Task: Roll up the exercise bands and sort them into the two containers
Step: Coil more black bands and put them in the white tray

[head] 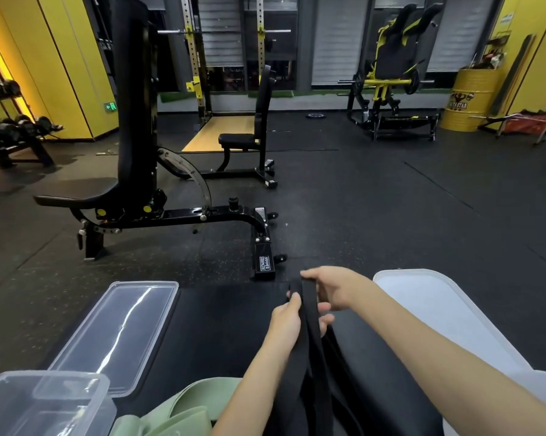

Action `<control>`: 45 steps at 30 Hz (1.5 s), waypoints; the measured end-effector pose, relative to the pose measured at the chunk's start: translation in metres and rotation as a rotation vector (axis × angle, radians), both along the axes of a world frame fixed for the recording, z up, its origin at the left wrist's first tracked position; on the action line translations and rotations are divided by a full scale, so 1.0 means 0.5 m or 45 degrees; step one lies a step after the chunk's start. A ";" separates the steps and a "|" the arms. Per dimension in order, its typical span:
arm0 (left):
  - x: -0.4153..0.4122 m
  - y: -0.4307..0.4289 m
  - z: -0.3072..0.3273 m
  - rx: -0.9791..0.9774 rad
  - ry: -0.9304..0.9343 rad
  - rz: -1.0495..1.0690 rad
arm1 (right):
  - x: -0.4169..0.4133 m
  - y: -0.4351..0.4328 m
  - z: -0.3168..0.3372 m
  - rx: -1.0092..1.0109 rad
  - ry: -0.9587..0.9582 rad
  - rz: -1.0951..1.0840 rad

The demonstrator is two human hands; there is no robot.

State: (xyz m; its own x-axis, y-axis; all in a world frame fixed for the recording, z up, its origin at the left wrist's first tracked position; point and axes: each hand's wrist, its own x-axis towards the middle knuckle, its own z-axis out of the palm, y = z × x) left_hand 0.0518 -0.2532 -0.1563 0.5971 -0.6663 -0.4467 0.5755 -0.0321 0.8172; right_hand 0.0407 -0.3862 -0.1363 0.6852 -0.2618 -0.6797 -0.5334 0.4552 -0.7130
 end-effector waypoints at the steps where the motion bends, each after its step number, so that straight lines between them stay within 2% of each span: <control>1: 0.009 0.000 -0.009 0.004 0.015 0.012 | -0.012 0.004 -0.001 0.001 0.059 0.067; 4: 0.031 0.002 -0.027 0.049 0.054 0.042 | -0.037 0.008 0.003 0.015 0.072 0.146; 9: 0.025 0.008 -0.027 0.092 0.222 -0.146 | -0.056 0.020 0.005 -0.395 0.106 0.057; 11: 0.021 0.019 -0.036 0.134 0.181 -0.266 | -0.063 0.011 0.010 -0.543 0.071 0.019; 12: 0.020 0.023 -0.042 0.160 0.134 -0.325 | -0.063 0.007 0.017 -0.531 0.003 0.003; 16: 0.020 0.027 -0.037 0.144 0.004 -0.290 | -0.055 0.002 0.047 -0.017 -0.337 -0.154; 19: 0.030 0.023 -0.030 0.119 -0.105 -0.294 | -0.053 0.001 0.058 0.055 -0.384 -0.213; 23: 0.054 0.047 -0.005 0.160 -0.235 -0.355 | -0.075 -0.005 0.102 0.187 -0.372 -0.105; 26: 0.037 0.043 0.019 0.111 -0.234 -0.365 | -0.071 0.008 0.113 0.217 -0.452 -0.122; 30: -0.007 0.026 0.035 -0.051 0.013 -0.315 | -0.040 0.035 0.082 -0.080 -0.316 -0.153; 32: -0.014 0.030 0.032 -0.146 0.124 -0.274 | -0.028 0.040 0.058 -0.248 -0.213 -0.266; 34: -0.016 0.036 0.024 -0.196 0.144 -0.269 | -0.022 0.038 0.037 -0.413 -0.179 -0.422; 36: -0.017 0.041 0.022 -0.189 0.084 -0.250 | -0.022 0.036 0.019 -0.582 -0.149 -0.396; 40: -0.010 0.043 0.024 -0.139 -0.004 -0.229 | -0.036 0.046 0.016 -0.517 -0.130 -0.237; 44: -0.008 0.037 0.028 -0.136 -0.056 -0.158 | -0.063 0.065 0.027 -0.510 -0.032 -0.199; 45: -0.008 0.035 0.029 -0.133 -0.058 -0.153 | -0.072 0.073 0.032 -0.443 -0.011 -0.168</control>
